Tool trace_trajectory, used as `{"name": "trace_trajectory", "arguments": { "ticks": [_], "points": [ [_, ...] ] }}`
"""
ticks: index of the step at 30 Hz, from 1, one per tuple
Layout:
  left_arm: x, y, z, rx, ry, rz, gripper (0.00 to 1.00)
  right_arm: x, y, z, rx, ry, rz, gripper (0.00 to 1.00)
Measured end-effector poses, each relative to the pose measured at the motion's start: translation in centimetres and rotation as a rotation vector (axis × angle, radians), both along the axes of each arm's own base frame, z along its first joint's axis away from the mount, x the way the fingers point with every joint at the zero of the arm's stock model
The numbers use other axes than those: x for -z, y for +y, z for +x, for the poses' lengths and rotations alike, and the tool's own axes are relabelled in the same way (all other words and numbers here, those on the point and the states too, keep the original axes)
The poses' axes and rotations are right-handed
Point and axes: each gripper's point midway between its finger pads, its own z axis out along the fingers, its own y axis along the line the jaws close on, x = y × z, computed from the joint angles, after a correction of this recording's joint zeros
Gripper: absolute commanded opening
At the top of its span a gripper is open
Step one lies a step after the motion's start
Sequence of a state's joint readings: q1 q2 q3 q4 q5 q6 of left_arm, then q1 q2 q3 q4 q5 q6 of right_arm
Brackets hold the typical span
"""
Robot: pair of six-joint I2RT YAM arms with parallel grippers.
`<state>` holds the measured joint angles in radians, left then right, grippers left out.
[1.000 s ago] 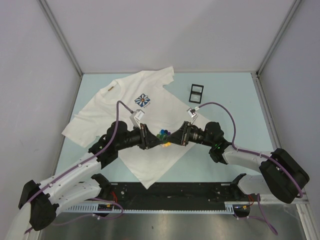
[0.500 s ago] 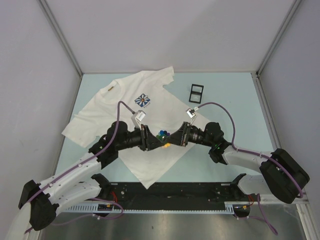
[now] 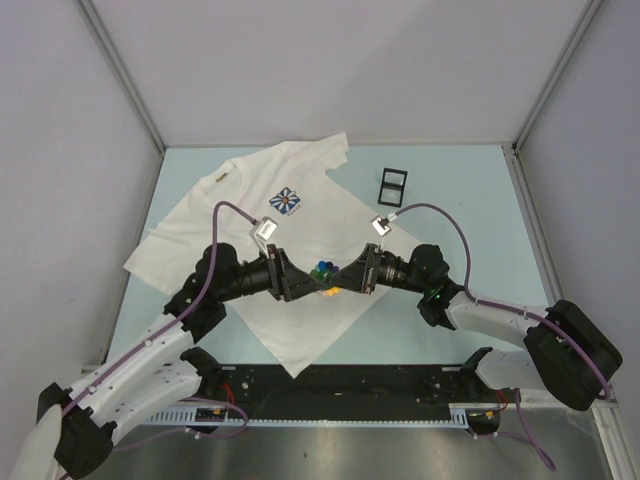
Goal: Remove the brooch from the garment
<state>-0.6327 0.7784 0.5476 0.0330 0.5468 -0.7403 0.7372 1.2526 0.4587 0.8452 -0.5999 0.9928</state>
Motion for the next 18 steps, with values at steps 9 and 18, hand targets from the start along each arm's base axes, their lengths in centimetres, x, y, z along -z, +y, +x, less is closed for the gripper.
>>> {"name": "trace_trajectory", "arguments": {
  "ticks": [9, 18],
  "points": [
    [0.3, 0.1, 1.0, -0.017, 0.061, -0.053, 0.17, -0.6, 0.2, -1.1, -0.058, -0.017, 0.017, 0.0],
    [0.0, 0.2, 0.9, -0.015, 0.065, -0.067, 0.0, -0.8, 0.0, -1.6, -0.069, -0.015, 0.016, 0.22]
  ]
}}
